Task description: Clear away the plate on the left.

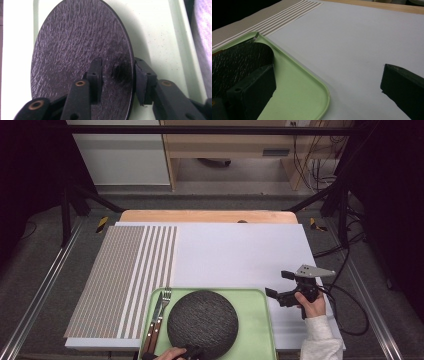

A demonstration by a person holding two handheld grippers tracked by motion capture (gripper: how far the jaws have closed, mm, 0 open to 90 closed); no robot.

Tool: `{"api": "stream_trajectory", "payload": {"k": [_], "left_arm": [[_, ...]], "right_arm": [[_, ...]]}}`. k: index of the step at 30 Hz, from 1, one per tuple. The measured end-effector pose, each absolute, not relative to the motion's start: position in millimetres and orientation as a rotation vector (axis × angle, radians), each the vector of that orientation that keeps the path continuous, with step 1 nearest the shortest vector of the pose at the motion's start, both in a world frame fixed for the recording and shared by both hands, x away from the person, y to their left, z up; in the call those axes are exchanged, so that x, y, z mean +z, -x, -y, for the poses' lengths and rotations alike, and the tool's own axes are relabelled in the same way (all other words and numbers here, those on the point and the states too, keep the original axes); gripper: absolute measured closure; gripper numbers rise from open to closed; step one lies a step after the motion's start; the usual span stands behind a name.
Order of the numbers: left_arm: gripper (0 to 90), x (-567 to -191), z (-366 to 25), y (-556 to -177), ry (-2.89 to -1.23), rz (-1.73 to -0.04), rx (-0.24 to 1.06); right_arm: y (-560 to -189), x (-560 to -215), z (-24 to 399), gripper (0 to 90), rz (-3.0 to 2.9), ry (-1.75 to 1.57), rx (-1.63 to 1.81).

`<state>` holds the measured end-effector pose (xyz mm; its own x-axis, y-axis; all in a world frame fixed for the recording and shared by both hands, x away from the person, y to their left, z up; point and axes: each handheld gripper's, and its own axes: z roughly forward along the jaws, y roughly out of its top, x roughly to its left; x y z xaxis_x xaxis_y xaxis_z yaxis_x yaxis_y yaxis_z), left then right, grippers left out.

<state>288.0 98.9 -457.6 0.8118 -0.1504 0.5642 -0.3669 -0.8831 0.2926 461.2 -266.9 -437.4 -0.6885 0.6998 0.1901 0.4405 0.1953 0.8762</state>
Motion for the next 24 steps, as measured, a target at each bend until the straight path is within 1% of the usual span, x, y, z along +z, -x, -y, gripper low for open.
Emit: {"api": "stream_trajectory", "payload": {"k": [4,7,11,15,18,24], "left_arm": [[56.1,-455,-99,-289,-2.588,0.351,0.738],[50.9,-452,-99,-291,-2.577,0.313,0.718],[40.5,-450,-100,-294,-2.555,0.265,0.708],[28.2,-444,-100,-298,-2.521,0.205,0.683],[18.8,-443,-100,-302,-2.526,0.155,0.662],[9.5,-441,-103,-309,-2.516,0.044,0.530]], "right_arm": [[-461,-437,267,0.6,-2.221,-1.089,1.492],[-461,-437,267,0.6,-2.221,-1.089,1.492],[-461,-438,267,0.5,-2.221,-1.089,1.491],[-461,-438,267,0.6,-2.221,-1.091,1.491],[-461,-437,267,0.6,-2.221,-1.091,1.493],[-461,-438,267,0.5,-2.220,-1.092,1.493]]}}
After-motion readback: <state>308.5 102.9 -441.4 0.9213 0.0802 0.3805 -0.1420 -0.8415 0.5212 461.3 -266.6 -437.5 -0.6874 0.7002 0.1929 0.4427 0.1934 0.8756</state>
